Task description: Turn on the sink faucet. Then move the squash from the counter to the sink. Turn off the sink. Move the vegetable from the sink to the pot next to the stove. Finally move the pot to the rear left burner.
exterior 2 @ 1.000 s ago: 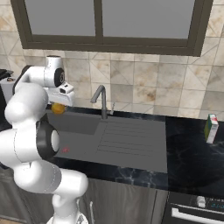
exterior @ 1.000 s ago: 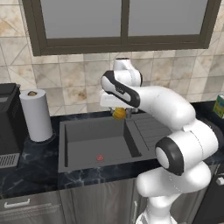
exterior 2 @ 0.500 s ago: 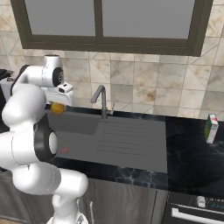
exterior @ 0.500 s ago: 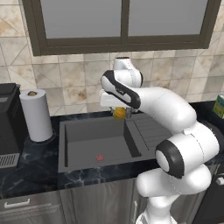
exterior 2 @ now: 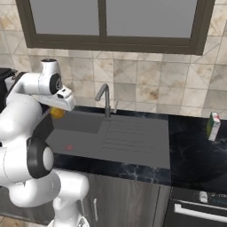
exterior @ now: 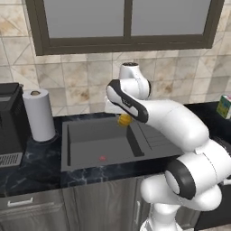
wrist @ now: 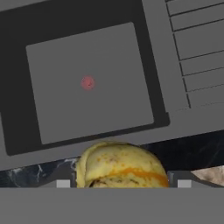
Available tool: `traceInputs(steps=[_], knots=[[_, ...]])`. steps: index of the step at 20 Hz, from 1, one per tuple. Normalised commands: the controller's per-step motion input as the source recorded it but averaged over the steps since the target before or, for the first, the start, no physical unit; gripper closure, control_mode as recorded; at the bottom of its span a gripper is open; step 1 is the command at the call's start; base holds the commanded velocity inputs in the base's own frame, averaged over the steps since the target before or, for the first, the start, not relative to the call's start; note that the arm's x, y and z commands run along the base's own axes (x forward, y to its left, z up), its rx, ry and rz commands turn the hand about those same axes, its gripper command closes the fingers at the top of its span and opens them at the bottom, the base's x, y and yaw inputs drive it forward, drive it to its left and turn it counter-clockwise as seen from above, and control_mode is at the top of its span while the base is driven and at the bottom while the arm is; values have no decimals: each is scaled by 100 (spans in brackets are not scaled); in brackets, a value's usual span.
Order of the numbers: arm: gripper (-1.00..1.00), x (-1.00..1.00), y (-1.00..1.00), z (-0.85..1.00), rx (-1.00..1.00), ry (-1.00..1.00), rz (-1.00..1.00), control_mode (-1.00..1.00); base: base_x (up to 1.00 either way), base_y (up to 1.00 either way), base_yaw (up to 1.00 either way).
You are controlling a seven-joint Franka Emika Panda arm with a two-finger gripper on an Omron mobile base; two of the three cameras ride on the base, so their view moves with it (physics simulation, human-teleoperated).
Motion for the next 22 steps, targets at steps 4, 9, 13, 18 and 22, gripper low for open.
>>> traceInputs(steps=[4, 9, 13, 18, 22], knots=[[100, 0, 0, 0, 0, 0, 0, 100, -24, 42, 15], [100, 0, 0, 0, 0, 0, 0, 100, -31, 37, 24], [100, 0, 0, 0, 0, 0, 0, 100, -32, 44, 29], [100, 0, 0, 0, 0, 0, 0, 100, -26, 46, 34], [100, 0, 0, 0, 0, 0, 0, 100, -24, 37, 38]])
